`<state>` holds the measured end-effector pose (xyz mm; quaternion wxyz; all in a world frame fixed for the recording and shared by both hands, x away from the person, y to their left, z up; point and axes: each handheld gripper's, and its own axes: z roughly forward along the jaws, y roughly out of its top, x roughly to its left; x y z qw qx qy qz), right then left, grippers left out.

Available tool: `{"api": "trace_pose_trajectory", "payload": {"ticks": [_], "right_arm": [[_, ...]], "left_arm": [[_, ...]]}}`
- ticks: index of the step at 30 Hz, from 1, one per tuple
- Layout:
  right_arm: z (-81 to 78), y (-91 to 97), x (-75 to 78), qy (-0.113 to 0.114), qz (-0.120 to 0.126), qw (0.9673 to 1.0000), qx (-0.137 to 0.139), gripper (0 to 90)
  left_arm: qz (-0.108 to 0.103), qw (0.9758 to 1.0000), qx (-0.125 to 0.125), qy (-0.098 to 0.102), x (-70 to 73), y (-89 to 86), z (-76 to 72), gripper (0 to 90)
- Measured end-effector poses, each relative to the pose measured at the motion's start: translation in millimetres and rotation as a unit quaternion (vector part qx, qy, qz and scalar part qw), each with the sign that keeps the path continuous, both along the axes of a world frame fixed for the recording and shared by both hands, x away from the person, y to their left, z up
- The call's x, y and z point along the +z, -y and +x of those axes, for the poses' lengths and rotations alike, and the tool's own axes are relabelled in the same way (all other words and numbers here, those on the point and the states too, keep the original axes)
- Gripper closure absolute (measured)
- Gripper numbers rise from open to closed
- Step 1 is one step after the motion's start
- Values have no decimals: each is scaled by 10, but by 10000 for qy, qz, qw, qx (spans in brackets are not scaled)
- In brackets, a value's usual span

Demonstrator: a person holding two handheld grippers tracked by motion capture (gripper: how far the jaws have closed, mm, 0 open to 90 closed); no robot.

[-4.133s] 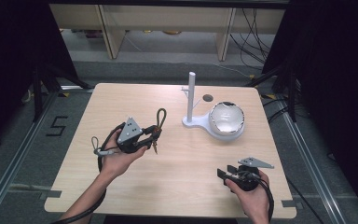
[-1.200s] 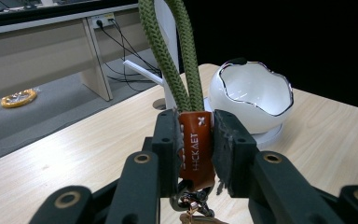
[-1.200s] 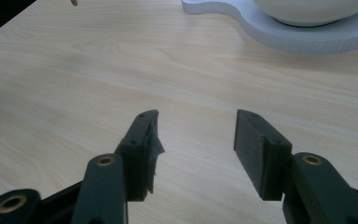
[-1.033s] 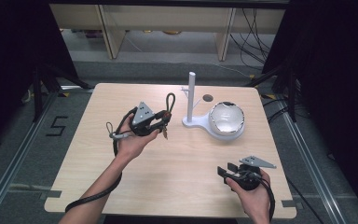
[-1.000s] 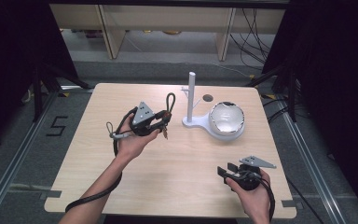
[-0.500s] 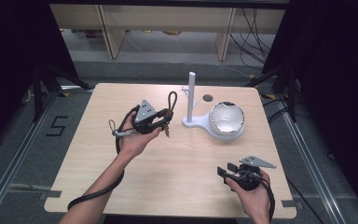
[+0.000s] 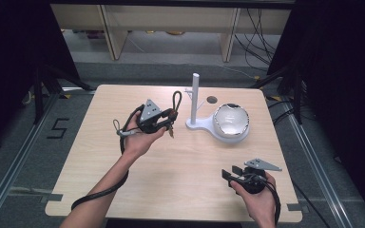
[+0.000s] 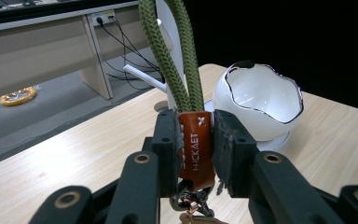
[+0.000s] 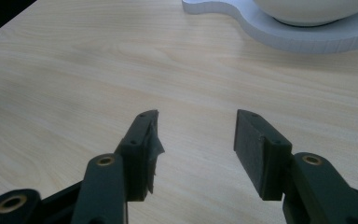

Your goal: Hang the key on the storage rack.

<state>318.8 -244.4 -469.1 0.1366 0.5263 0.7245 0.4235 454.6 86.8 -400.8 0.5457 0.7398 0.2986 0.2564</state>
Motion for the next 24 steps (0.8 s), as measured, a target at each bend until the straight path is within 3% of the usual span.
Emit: {"api": "trace_pose_trajectory", "payload": {"ticks": [15, 17, 18, 20, 21, 24], "right_arm": [[12, 10, -8, 31, 26, 10000, 4, 506], [-4, -8, 2, -86, 103, 9999, -77, 506], [12, 13, -6, 68, -22, 10000, -8, 505], [13, 12, -9, 63, 9, 10000, 4, 506], [-2, -11, -5, -81, 166, 9998, -75, 506], [-1, -9, -6, -68, 208, 9997, -70, 506]], "left_arm": [[-26, 10000, 16, -93, 12, 66, 125, 707], [-19, 9999, 6, -107, 18, 77, 135, 707], [-4, 9999, 0, -105, 20, 81, 142, 707], [-8, 9999, -1, -116, 20, 89, 150, 707], [-6, 9999, -3, -127, 18, 93, 158, 707], [-19, 9998, 16, -187, 3, 120, 202, 707]]}}
